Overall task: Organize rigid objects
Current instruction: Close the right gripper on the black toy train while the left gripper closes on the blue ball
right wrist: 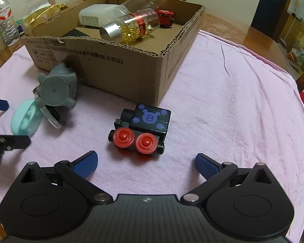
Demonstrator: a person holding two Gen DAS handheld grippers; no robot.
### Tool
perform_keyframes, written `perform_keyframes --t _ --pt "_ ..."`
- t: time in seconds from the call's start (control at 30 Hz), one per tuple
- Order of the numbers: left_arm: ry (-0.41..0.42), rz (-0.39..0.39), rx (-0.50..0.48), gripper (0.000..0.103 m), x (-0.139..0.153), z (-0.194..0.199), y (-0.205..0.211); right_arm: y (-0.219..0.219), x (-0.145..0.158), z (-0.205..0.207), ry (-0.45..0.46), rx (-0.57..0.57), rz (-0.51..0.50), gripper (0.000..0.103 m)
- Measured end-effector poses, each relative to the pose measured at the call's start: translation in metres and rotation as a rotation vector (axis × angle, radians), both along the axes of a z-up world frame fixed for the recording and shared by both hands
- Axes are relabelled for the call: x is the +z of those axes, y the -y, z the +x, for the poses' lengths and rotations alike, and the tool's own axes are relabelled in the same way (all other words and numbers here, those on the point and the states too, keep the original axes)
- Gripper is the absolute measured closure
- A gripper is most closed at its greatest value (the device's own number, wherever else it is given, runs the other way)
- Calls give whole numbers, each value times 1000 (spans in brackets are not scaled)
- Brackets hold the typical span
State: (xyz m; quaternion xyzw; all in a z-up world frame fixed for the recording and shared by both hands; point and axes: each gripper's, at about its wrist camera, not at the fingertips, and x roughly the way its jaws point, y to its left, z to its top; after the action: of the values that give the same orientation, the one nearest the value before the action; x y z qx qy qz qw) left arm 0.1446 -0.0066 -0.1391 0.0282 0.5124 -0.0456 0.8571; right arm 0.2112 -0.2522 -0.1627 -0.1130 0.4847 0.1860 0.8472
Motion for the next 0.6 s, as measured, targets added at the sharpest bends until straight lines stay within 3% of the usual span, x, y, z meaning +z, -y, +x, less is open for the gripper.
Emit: perform_keyframes --t 0.17,0.27,0.43,0.6 --pt "2 -2 33 2 0 -5 -1 1 1 0 1 7 0 0" --pt "14 -10 26 10 1 -1 10 0 2 -1 2 9 0 0" --pt "40 -5 6 31 6 9 29 -1 1 2 6 8 2 0" --pt "52 -4 -10 38 8 10 39 0 0 1 14 5 6 0"
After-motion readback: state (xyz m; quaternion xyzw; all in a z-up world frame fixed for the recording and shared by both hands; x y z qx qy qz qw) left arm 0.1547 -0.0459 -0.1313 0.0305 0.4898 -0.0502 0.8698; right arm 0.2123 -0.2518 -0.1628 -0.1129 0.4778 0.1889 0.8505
